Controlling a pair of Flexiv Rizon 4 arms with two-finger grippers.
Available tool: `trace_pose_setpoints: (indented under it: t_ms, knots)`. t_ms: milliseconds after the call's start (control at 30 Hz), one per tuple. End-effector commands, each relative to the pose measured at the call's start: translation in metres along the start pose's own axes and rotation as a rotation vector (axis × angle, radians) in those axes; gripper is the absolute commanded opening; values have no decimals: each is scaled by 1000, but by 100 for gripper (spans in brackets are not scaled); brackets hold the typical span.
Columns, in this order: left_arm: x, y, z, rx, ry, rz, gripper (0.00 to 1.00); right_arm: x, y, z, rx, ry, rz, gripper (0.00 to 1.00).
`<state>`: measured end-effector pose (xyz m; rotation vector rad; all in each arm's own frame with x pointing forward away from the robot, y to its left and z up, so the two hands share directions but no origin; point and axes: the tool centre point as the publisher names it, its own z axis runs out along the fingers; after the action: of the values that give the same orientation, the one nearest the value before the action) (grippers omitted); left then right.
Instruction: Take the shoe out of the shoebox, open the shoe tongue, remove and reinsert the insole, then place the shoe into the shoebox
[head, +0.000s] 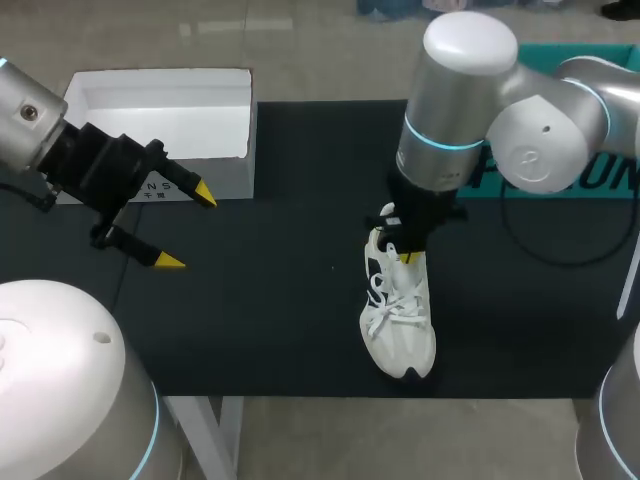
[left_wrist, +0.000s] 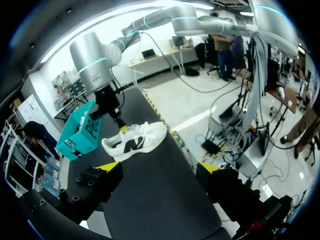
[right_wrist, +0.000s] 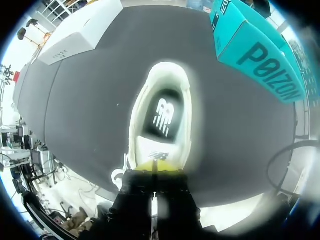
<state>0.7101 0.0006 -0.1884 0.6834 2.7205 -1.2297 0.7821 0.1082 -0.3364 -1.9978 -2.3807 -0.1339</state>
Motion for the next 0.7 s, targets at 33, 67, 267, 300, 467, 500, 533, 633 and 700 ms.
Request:
trace_pose_setpoints:
  t_ms: [33,67,267,300,467,500,533,633,700]
  knots:
    - [0,0,-1,-3,3,-1,100,-1,4,15,15,8,1,0]
    - [0,0,-1,-3,3,-1,100,-1,4,15,18,10,1,0]
    - [0,0,-1,-3,3,-1,100,6,3,-5,0,48,-39,0]
    - [0,0,-1,-3,3,-1,100,7,3,-12,-2,62,-53,0]
    - [0,0,-1,-3,3,-1,100,19,6,-38,83,145,-348,0]
    - [0,0,-1,-3,3,-1,100,24,5,-41,117,150,-440,0]
    - [0,0,-1,-3,3,-1,100,27,2,-42,133,132,-530,0]
    - [0,0,-1,-3,3,-1,100,28,2,-43,153,100,-669,0]
    - [0,0,-1,-3,3,-1,100,25,5,-48,96,70,-686,0]
